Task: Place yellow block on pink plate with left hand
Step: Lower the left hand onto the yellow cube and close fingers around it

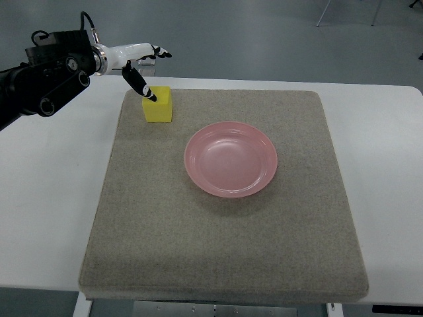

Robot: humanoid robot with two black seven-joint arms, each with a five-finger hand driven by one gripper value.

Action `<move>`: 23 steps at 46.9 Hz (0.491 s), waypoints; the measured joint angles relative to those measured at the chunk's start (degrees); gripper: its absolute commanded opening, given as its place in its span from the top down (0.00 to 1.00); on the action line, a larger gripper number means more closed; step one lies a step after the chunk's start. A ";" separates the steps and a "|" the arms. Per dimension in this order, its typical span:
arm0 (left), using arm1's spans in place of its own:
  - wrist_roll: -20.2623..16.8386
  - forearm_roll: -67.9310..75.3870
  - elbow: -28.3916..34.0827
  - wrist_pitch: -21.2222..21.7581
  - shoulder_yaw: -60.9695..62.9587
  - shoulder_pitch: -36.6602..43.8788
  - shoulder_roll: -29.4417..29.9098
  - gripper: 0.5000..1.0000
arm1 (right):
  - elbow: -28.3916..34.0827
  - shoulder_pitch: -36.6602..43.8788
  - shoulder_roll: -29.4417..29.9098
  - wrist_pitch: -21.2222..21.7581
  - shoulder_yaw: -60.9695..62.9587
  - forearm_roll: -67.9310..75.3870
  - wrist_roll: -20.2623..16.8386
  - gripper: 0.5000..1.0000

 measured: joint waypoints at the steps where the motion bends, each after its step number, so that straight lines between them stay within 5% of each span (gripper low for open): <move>1: 0.00 0.01 0.19 0.02 0.28 -0.01 -0.25 0.02 | 0.00 0.00 0.00 0.00 0.00 0.00 0.00 0.15; 11: 0.01 0.11 2.41 0.07 4.59 -0.46 -2.63 0.06 | 0.00 -0.01 0.00 0.01 0.00 0.00 0.00 0.15; 23: -0.07 0.10 2.49 0.10 6.71 -0.71 -2.87 0.30 | 0.00 -0.01 0.00 0.00 0.00 0.00 0.00 0.15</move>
